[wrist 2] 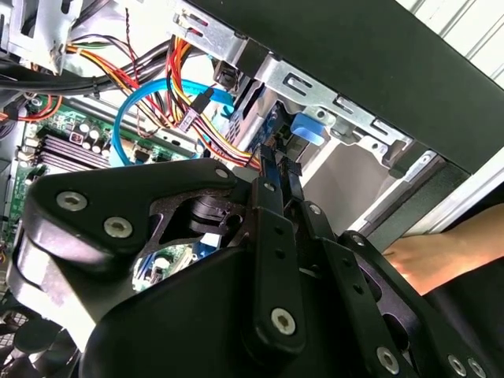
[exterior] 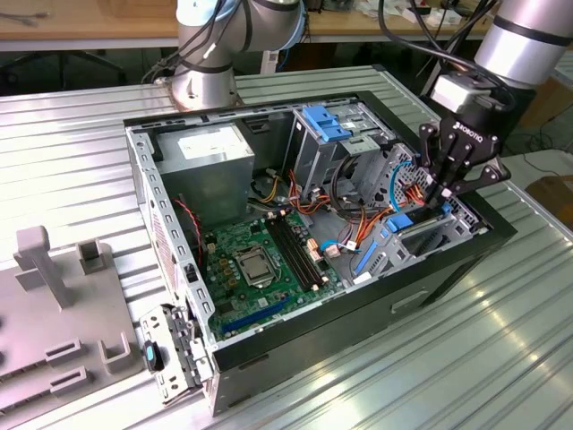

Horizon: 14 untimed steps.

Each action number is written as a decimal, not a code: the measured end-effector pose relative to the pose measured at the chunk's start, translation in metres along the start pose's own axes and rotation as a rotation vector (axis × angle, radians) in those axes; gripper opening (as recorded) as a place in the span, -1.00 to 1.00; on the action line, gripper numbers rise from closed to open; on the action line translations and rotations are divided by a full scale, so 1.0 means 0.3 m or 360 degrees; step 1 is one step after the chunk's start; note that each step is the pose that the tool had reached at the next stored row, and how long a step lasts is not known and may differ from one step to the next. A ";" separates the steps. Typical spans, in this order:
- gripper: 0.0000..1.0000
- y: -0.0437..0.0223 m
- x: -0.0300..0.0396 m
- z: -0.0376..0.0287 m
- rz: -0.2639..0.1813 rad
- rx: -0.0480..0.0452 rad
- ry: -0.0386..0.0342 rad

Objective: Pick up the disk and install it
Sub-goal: 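Insert the first disk wire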

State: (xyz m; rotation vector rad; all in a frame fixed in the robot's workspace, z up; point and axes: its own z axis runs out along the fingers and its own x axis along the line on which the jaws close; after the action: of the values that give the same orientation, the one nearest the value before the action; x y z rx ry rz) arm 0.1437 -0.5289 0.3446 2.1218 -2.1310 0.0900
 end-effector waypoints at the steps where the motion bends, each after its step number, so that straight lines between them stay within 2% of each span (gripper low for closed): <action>1: -0.67 0.000 0.000 -0.002 0.0000 0.0000 0.0000; 7: -0.67 0.001 0.001 -0.006 0.0013 -0.0002 -0.0005; 10: -0.67 -0.001 0.001 -0.006 0.0043 -0.0006 -0.0014; 14: -0.67 -0.003 0.005 -0.006 0.0064 -0.0009 -0.0036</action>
State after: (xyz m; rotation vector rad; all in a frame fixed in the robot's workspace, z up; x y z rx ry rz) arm 0.1446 -0.5302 0.3465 2.0869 -2.1843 0.0641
